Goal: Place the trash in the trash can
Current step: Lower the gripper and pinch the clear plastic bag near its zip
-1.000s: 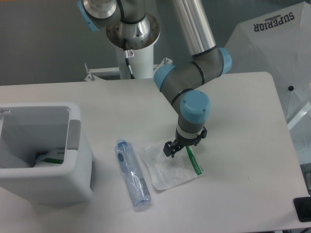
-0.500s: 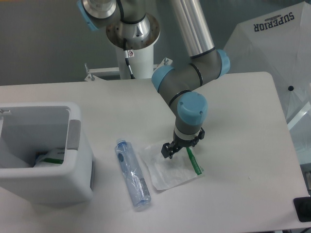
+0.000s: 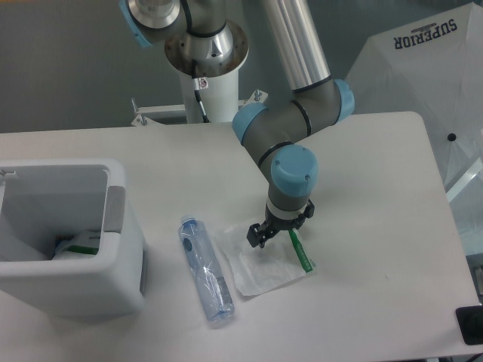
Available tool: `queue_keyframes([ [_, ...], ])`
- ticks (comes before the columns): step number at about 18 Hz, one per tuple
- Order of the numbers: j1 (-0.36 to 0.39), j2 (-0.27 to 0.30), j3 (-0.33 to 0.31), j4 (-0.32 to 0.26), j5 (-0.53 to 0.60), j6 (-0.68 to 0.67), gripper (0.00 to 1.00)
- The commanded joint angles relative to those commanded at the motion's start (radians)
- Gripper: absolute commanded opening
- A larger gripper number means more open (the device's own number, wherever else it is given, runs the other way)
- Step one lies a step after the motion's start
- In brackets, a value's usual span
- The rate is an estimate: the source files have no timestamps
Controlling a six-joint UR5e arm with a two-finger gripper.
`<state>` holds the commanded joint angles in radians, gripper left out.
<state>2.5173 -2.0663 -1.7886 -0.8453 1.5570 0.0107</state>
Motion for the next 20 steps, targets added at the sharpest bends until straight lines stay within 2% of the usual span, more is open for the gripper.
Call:
queue_keyframes([
  [16,0.0,-0.008,0.002,0.012,0.003,0.003,1.0],
  [20,-0.002,-0.009,0.0,0.025,0.005,0.002,0.96],
])
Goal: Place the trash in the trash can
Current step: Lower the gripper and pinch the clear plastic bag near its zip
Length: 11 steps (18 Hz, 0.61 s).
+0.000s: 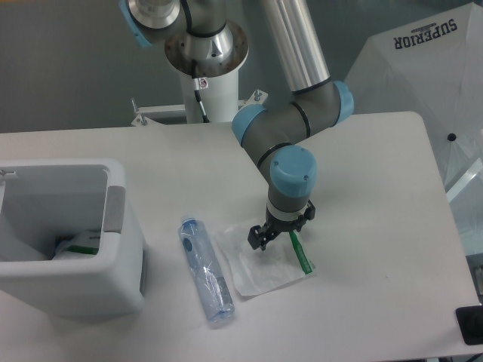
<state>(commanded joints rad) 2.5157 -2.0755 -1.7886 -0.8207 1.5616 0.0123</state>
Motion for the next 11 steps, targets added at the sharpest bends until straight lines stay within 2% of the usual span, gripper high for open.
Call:
queue_keyframes([
  [6,-0.003,0.0,0.0,0.002,0.012,0.0,0.91],
  [9,-0.005,-0.002,0.0,0.002,0.015,-0.002,0.81],
  [11,-0.005,-0.003,0.0,0.002,0.015,-0.002,0.78],
])
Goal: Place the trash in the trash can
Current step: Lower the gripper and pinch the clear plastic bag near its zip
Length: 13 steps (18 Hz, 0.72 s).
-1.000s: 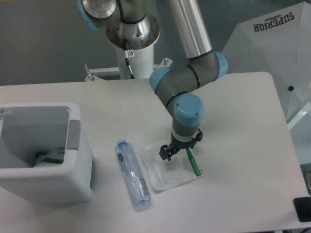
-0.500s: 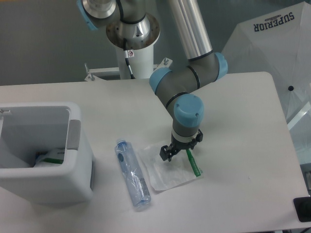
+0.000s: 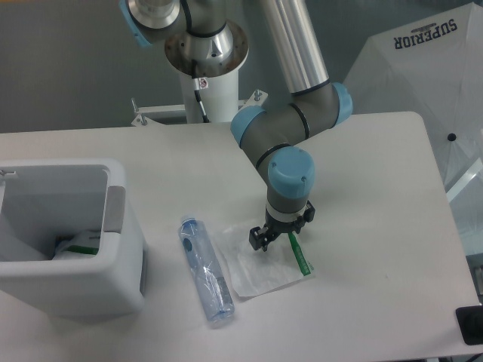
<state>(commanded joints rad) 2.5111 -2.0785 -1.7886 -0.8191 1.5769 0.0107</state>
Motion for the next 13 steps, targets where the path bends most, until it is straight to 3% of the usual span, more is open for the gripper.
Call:
queue_keyframes([
  [11,-0.003,0.011,0.0,0.0,0.0,0.002,0.65],
  [13,-0.003,0.011,0.0,0.0,0.0,0.002,0.58],
])
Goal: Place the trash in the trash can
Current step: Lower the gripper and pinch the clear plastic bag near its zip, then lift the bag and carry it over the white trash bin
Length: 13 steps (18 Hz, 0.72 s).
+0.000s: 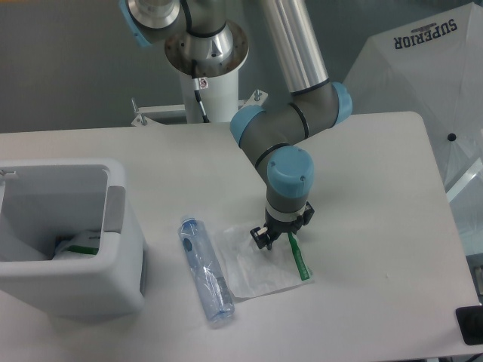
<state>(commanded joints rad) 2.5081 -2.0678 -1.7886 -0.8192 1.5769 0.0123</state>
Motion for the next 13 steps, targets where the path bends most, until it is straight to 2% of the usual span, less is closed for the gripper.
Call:
queue_keyframes([
  [5,-0.003,0.002,0.0,-0.002,-0.002,-0.002,0.35],
  [11,-0.005,0.006,0.005,-0.002,0.0,0.003,0.21],
  [13,-0.003,0.018,0.005,-0.003,0.0,0.006,0.13],
])
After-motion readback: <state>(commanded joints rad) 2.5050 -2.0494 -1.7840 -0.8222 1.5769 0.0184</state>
